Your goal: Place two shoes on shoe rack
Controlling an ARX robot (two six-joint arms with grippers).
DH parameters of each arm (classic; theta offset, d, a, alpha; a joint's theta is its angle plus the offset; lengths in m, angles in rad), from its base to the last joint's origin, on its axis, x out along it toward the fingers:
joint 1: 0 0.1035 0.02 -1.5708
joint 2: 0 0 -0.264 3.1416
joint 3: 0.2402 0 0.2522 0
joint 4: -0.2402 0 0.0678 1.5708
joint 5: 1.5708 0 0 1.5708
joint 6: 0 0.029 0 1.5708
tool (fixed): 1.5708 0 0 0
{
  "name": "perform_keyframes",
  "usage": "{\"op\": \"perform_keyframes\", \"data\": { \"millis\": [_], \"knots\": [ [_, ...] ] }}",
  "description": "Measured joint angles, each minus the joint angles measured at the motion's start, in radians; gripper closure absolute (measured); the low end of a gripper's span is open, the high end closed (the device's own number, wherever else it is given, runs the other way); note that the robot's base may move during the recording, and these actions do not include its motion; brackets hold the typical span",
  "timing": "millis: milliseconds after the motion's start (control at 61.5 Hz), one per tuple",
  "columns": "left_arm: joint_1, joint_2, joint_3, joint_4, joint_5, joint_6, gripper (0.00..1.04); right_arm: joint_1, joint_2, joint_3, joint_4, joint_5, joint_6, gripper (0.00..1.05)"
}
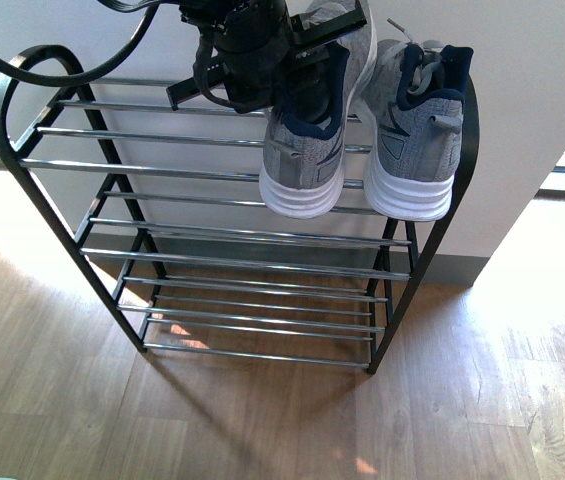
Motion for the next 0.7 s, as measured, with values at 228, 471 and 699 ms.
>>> {"op": "perform_keyframes", "data": {
  "millis": [228,471,699],
  "knots": [
    [0.005,0.024,0.042,-0.031,-0.011,-0.018,0.99,0.0,0.0,0.0,0.0,0.0,0.0,0.09],
    [0.0,0.031,0.07,-0.107,-0.06,-0.06,0.99,0.0,0.0,0.0,0.0,0.0,0.0,0.09],
    [-0.002,0.035,0.083,-0.129,-0.055,-0.045,0.99,0.0,0.0,0.0,0.0,0.0,0.0,0.09]
  ]
}}
